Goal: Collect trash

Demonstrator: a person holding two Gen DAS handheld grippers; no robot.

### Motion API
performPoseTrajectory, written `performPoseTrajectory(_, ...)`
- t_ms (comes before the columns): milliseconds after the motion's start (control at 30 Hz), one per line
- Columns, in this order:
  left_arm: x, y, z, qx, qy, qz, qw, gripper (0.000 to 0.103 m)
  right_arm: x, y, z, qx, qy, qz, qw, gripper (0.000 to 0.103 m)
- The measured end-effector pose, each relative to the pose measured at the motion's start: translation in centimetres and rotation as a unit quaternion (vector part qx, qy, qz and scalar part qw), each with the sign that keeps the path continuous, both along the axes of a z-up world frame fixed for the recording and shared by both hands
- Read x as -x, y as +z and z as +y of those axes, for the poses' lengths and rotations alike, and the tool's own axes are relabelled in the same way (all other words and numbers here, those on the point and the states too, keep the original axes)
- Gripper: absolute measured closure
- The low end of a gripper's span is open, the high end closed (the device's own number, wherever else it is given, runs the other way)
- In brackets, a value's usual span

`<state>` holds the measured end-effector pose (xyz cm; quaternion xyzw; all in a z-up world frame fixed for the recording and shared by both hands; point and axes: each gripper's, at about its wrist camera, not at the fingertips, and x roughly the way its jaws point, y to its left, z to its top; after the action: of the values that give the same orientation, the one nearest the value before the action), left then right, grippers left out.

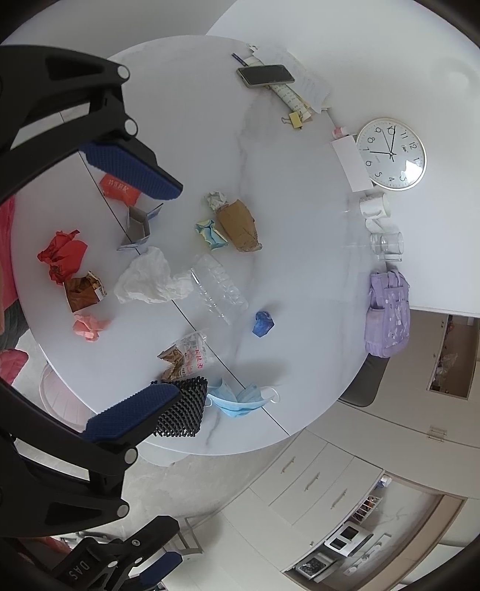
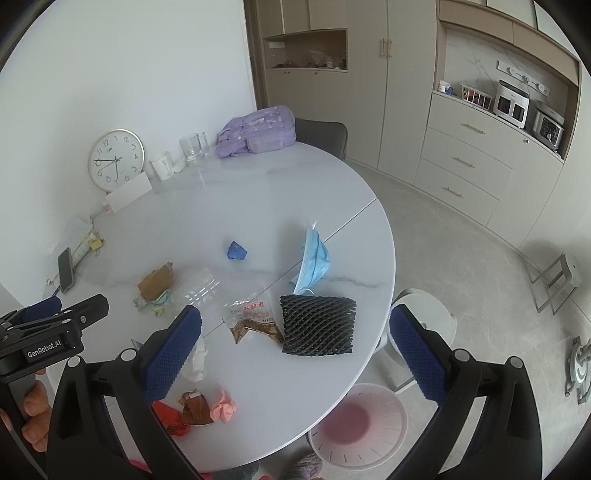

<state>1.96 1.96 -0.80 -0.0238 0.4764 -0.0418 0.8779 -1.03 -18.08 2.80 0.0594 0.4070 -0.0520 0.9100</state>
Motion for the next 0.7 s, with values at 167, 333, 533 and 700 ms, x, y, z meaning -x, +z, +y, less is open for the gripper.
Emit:
performPoseTrajectory(167, 0.27, -0.06, -0.14, -0.002, 0.002, 0.0, 1.0, 0.008, -0.01, -0.09, 0.11, 0.0, 0.001, 0.002, 1.0, 0.002)
performPoseTrajectory(333, 0.41, -0.24, 0.08, -0.002, 0.004, 0.004, 1.0, 0.008, -0.13, -0.17, 0.19, 0.0, 0.002, 0.006, 1.0, 0.002)
performPoseTrajectory(533, 0.41, -0.28, 0.18, -0.004, 0.007, 0.006, 1.0, 0.008, -0.02, -0.34, 0.35, 0.0, 0.005, 0.008, 1.0, 0.002)
performPoseTrajectory(700, 0.49, -0.44, 0.24, -0.005, 0.009, 0.008, 0.9999, 0.008, -0.05, -0.38, 0.43, 0.0, 0.005, 0.009, 1.0, 0.002)
